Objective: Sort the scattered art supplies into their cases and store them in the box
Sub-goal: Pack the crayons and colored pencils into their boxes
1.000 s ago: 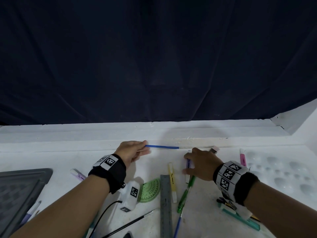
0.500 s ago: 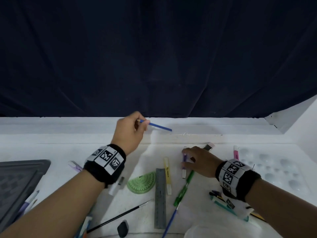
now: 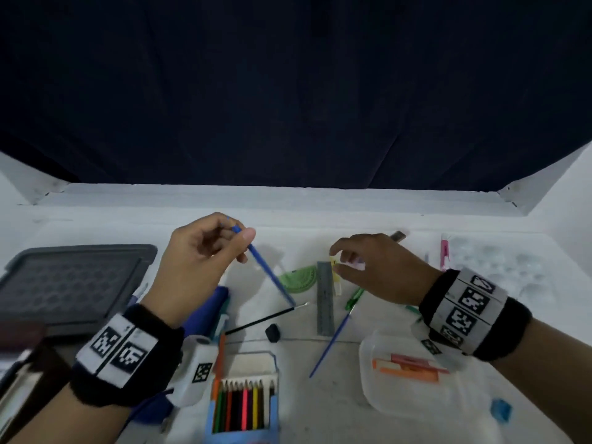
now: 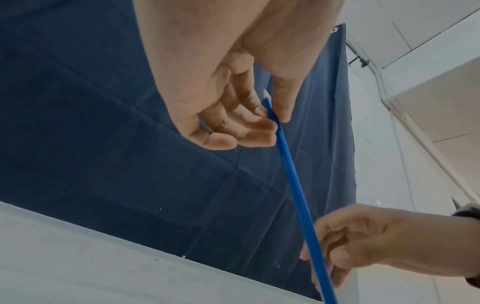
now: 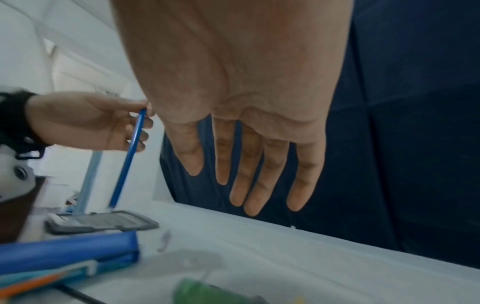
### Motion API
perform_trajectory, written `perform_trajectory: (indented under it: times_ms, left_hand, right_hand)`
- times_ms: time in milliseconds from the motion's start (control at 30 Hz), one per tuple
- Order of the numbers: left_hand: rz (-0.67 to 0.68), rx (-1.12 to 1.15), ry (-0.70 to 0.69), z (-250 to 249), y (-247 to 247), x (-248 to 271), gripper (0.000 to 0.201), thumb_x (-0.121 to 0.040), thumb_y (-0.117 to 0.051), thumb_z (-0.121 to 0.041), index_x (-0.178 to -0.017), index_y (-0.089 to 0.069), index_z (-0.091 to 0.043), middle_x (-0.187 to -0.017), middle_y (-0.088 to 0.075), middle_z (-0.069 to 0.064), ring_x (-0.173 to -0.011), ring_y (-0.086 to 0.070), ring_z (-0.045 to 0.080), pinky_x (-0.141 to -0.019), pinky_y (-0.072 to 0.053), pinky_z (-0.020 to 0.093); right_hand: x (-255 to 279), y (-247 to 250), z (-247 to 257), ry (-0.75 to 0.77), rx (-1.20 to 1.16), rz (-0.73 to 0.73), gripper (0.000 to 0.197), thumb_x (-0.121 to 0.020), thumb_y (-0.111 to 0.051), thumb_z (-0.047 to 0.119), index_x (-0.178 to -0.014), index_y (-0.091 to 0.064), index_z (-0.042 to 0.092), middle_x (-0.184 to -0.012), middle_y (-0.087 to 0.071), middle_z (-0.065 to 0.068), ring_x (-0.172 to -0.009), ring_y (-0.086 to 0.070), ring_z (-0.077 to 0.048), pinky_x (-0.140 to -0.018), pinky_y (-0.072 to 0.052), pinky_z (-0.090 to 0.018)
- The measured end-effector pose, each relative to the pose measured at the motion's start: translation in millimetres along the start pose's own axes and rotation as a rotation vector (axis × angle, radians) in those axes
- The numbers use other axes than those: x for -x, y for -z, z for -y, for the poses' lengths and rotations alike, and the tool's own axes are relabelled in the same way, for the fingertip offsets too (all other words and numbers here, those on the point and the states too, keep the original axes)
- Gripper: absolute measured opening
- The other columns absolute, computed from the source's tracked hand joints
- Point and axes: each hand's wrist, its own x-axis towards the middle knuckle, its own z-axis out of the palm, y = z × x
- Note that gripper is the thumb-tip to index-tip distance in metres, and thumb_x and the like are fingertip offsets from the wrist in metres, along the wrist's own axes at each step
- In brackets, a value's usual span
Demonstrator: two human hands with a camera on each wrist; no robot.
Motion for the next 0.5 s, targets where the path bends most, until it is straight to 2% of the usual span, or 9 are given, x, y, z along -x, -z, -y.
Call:
perform_trajectory:
  times_ms: [67,133,233,367,467,500]
  left_hand:
    - [0.039,0.021,0.008,2.6,11.1,24.7,0.015,-0.089,-0.067,-0.015,-0.08,-0.064,-0.003,-0.072,-0.062,0.015,-0.063,-0.061,0.019,-0.068,-0.051,0.021]
    - [0.098,0.007,0.032,11.3,19.4,49.3,0.017,-0.09,-0.065,-0.02,-0.082,-0.065,-0.004,-0.069,-0.063,0.013,-0.064,-0.062,0.021,-0.069,-0.051,0.023]
    - [0.168,-0.053,0.072,24.4,27.4,79.4,0.023,-0.093,-0.06,-0.026,-0.085,-0.065,-0.005,-0.069,-0.063,0.01,-0.067,-0.063,0.025,-0.071,-0.051,0.028]
    - [0.165,-0.074,0.103,34.3,30.9,92.2,0.029,-0.094,-0.057,-0.029,-0.082,-0.058,-0.002,-0.069,-0.06,0.014,-0.066,-0.061,0.024,-0.069,-0.05,0.026]
    - [0.205,-0.124,0.031,34.7,26.1,88.4,0.023,-0.1,-0.056,-0.017,-0.079,-0.054,-0.006,-0.065,-0.059,0.013,-0.061,-0.059,0.016,-0.065,-0.048,0.02]
    - [0.217,-0.136,0.022,35.4,24.0,87.5,0.023,-0.1,-0.055,-0.014,-0.079,-0.054,-0.007,-0.066,-0.058,0.017,-0.06,-0.058,0.012,-0.065,-0.047,0.016]
  right_hand:
    - [17.7,-7.1,26.5,0.07,-0.018,0.012,0.021,-0.094,-0.059,0.037,-0.111,-0.067,0.026,-0.095,-0.065,0.007,-0.086,-0.061,-0.01,-0.081,-0.053,-0.037]
    - [36.5,-16.7,50.7,0.081,-0.047,0.026,0.024,-0.094,-0.059,0.039,-0.112,-0.067,0.025,-0.099,-0.065,0.006,-0.088,-0.061,-0.011,-0.083,-0.052,-0.036]
    - [65.7,-36.7,83.5,0.104,-0.086,0.054,0.026,-0.095,-0.059,0.042,-0.115,-0.066,0.026,-0.102,-0.064,0.006,-0.09,-0.058,-0.007,-0.084,-0.05,-0.03]
    - [87.9,-70.9,108.4,0.089,-0.127,0.122,0.027,-0.097,-0.058,0.039,-0.116,-0.065,0.022,-0.102,-0.064,0.004,-0.09,-0.059,-0.007,-0.083,-0.049,-0.028]
    - [89.8,-90.0,110.8,0.011,-0.127,0.203,0.029,-0.097,-0.058,0.036,-0.119,-0.065,0.019,-0.106,-0.064,0.001,-0.091,-0.06,-0.01,-0.082,-0.048,-0.026]
    - [90.6,-96.2,110.8,-0.013,-0.118,0.232,0.03,-0.097,-0.057,0.037,-0.12,-0.064,0.018,-0.108,-0.064,0.001,-0.09,-0.059,-0.011,-0.082,-0.049,-0.027]
